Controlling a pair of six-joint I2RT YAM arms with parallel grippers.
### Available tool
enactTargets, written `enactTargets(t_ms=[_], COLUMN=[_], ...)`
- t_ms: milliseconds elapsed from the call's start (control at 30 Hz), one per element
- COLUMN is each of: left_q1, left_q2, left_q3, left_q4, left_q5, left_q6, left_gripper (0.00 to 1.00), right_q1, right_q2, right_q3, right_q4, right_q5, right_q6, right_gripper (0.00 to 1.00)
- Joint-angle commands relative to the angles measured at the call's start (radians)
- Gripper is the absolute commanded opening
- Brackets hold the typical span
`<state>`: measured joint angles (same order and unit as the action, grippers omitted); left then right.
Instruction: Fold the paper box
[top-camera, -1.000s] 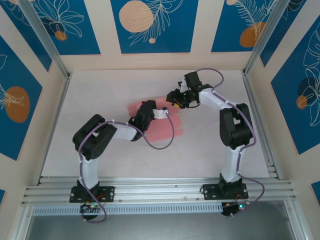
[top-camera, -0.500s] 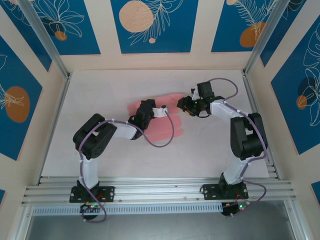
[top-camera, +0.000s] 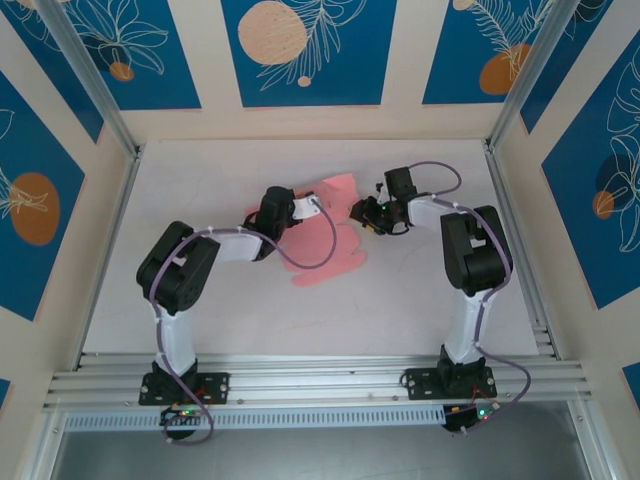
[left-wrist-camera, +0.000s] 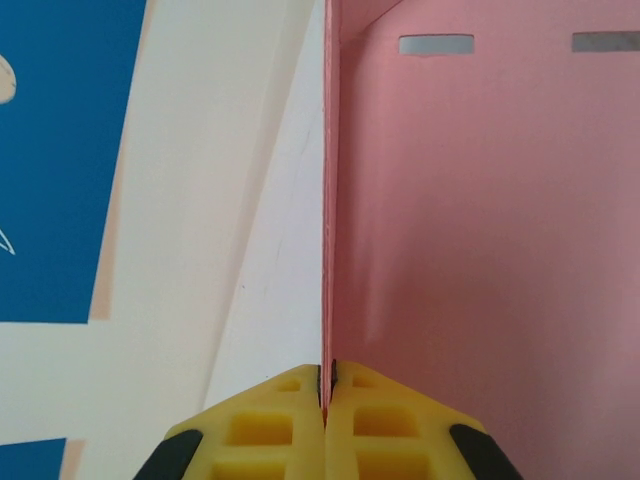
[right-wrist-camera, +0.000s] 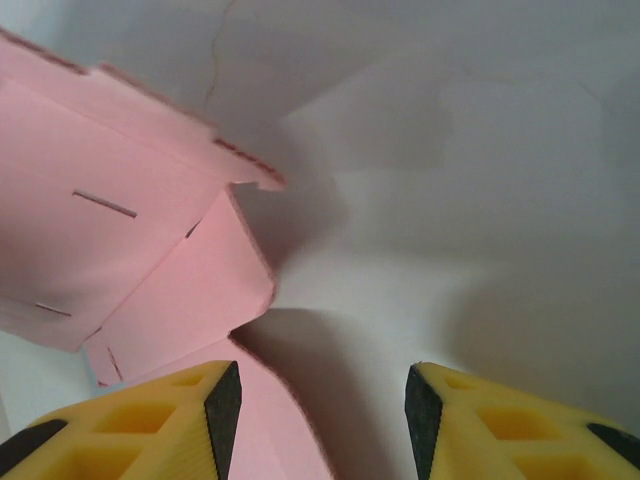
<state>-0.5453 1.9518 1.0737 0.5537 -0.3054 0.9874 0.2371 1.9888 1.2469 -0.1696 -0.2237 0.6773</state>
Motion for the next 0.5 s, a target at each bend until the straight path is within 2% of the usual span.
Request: enactTargets(t_ms=[0,467], left_q1=[0.013,0.011], left_q2=[0.005,0.009], left_q3=[0.033,0.05], left_q4=[-0.052,-0.046], left_q5=[0.042,0.022], left_q6=[-0.059,-0.039], left_gripper=[0.0,0.0], right_q1=[0.01,0.018], right_q2=[0.03,0.111], right_q3=[0.05,0.129], right_q4=[0.054,0.071], right_q5=[-0.053,-0.11], right_q6=[-0.029,-0.043], right_gripper=[0.49,0.47])
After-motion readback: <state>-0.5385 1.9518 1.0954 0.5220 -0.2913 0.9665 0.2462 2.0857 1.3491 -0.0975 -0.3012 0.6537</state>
